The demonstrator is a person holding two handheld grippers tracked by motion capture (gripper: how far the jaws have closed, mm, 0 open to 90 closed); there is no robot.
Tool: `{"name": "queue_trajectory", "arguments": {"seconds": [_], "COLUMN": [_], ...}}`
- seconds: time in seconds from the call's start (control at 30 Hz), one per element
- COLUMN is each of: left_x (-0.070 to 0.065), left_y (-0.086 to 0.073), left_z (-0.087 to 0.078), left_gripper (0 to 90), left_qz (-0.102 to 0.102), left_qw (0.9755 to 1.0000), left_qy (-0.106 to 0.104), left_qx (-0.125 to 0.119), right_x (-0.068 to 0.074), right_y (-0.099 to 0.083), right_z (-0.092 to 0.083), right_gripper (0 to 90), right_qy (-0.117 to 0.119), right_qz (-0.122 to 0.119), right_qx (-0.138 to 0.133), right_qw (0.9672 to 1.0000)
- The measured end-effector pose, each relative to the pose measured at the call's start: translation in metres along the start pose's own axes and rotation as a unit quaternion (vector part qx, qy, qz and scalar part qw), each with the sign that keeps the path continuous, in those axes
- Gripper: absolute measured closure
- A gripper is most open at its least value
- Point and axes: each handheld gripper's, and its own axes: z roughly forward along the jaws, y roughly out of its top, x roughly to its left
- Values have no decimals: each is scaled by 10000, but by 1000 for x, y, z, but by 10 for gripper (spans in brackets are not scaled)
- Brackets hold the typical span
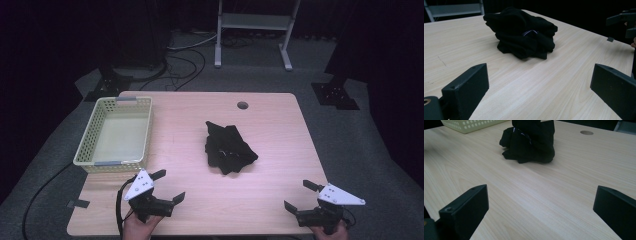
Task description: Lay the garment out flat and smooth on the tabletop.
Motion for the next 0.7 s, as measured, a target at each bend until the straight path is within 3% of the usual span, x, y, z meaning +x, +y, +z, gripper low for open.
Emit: {"name": "queue_trajectory", "arguments": {"seconds": [0.7], "left_x": [4], "left_y": [4], "left_z": [25], "left_gripper": [8], "left_qz": [-139], "left_qw": [9998], "left_qy": [-45], "left_qx": [-142], "right_x": [-10], "right_y": [60], "right_z": [38], "right_gripper": [0], "right_qy": [236], "right_qz": [-340], "right_qx": [108], "right_qw": [9991]}}
